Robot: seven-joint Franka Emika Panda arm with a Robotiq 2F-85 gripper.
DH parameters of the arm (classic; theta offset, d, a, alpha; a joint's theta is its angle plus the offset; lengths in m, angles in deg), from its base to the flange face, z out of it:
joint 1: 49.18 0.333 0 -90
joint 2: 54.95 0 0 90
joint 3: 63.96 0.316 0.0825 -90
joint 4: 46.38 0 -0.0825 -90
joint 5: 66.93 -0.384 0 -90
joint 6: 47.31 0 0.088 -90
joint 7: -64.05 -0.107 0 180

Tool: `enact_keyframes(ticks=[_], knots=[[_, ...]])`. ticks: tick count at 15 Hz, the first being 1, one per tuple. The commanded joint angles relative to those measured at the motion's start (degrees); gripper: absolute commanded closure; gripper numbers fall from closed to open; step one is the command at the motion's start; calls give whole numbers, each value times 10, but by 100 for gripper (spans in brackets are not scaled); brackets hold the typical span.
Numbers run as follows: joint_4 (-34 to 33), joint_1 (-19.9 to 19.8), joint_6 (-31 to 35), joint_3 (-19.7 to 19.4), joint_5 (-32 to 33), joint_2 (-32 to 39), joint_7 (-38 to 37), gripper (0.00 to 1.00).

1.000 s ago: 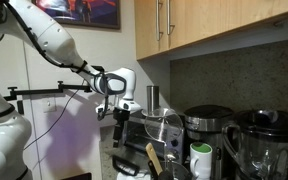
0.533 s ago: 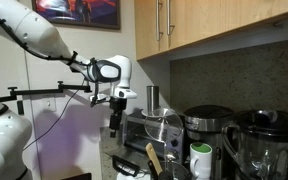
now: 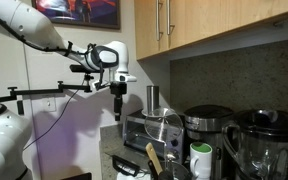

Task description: Put the flask on the plate on the microwave and open the microwave

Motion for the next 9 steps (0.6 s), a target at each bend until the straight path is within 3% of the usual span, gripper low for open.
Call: enact_keyframes(ticks=[1, 9], knots=[[-23, 0, -20, 6, -5, 5, 28, 0], [-33, -4, -20, 12, 2, 5, 33, 0]])
